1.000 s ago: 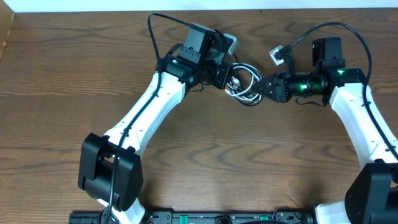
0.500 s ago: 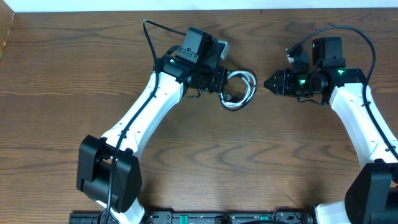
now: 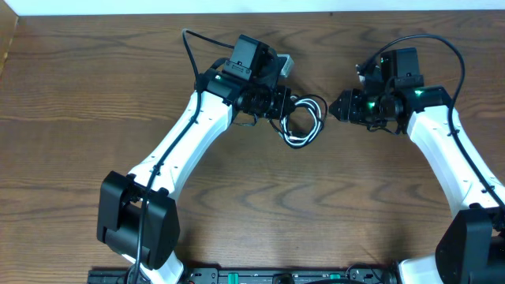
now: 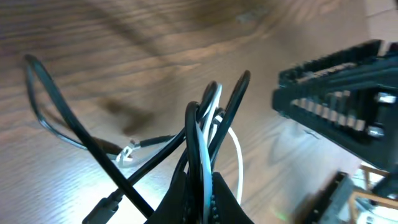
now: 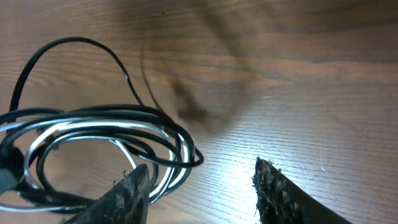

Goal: Untangle cables

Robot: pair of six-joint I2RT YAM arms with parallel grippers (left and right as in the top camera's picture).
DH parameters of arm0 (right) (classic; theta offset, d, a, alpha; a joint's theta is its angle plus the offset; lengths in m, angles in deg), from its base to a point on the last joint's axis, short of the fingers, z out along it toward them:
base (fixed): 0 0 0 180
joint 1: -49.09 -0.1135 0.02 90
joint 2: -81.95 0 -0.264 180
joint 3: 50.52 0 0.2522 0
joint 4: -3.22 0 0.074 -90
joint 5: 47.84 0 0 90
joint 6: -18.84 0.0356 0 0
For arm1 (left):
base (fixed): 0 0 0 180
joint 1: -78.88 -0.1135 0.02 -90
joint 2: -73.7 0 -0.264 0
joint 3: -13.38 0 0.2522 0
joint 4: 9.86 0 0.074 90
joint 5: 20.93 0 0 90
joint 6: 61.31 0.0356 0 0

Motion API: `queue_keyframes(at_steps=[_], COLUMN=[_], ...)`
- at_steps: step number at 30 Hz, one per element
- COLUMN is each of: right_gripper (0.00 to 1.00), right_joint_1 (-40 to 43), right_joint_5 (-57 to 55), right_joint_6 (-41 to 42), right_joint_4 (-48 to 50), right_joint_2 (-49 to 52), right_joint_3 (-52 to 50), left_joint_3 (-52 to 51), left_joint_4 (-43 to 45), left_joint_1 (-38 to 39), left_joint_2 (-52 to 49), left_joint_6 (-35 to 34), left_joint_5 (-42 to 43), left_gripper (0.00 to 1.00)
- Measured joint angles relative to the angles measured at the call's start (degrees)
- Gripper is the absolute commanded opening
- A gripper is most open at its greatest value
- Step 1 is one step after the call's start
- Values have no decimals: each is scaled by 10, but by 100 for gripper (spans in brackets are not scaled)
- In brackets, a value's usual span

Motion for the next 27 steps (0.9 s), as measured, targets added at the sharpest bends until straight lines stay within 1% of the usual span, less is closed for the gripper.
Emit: queue_keyframes(at_steps=[7, 10, 12, 15, 19, 23, 26, 27], right_gripper=[47, 40, 39, 38, 37, 38, 33, 26], right_joint_1=[-11, -19, -23, -24, -23, -13, -12, -11], right_joint_5=[-4, -8, -14, -46, -61, -36, -23, -30], right_joint_6=[-21, -23, -24, -16, -9, -14, -14, -10], right_joint_4=[42, 58, 65, 67, 79, 107, 112, 102], right_joint_2=[0, 8, 26, 68, 107, 115, 115, 115], right_joint_3=[-1, -1, -1, -1, -2, -3, -3, -3], left_joint_3=[0, 0, 0, 0, 0, 0, 0, 0], left_joint_4=[0, 0, 0, 0, 0, 0, 0, 0], left_joint_1=[-10, -11, -11, -11, -11, -11, -11, -12], left_joint_2=[0, 0, 0, 0, 0, 0, 0, 0], left_joint_6=[-6, -6, -6, -6, -6, -6, -6, -7], left_joint_5=[79, 108, 124, 141, 157, 168, 170, 170], left_gripper=[7, 8, 8, 7, 7, 7, 8, 7])
